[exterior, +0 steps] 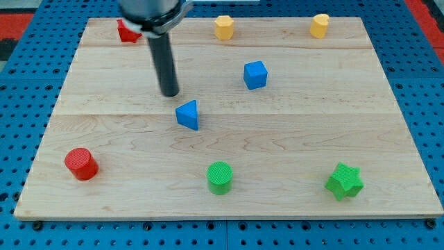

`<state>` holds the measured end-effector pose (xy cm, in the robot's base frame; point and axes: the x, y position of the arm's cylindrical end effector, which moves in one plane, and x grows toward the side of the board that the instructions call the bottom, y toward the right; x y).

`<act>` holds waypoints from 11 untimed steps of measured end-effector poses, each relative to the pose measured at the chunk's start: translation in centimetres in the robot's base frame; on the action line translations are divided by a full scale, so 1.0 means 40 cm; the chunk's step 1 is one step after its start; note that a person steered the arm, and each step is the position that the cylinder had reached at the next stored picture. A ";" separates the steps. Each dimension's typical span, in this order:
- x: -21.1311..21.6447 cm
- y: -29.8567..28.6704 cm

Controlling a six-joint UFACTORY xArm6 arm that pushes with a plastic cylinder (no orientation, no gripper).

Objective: Place the blue blocks between the red circle and yellow heart

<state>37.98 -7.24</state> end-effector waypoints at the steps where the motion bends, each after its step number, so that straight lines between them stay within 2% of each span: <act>1: 0.043 0.199; 2: 0.040 0.310; 3: -0.044 0.281; 4: -0.046 0.381; 5: -0.065 0.266; 7: -0.108 0.407; 8: 0.056 0.415; 9: 0.321 0.328; 10: 0.351 0.067; 11: 0.255 0.025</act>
<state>48.17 -6.23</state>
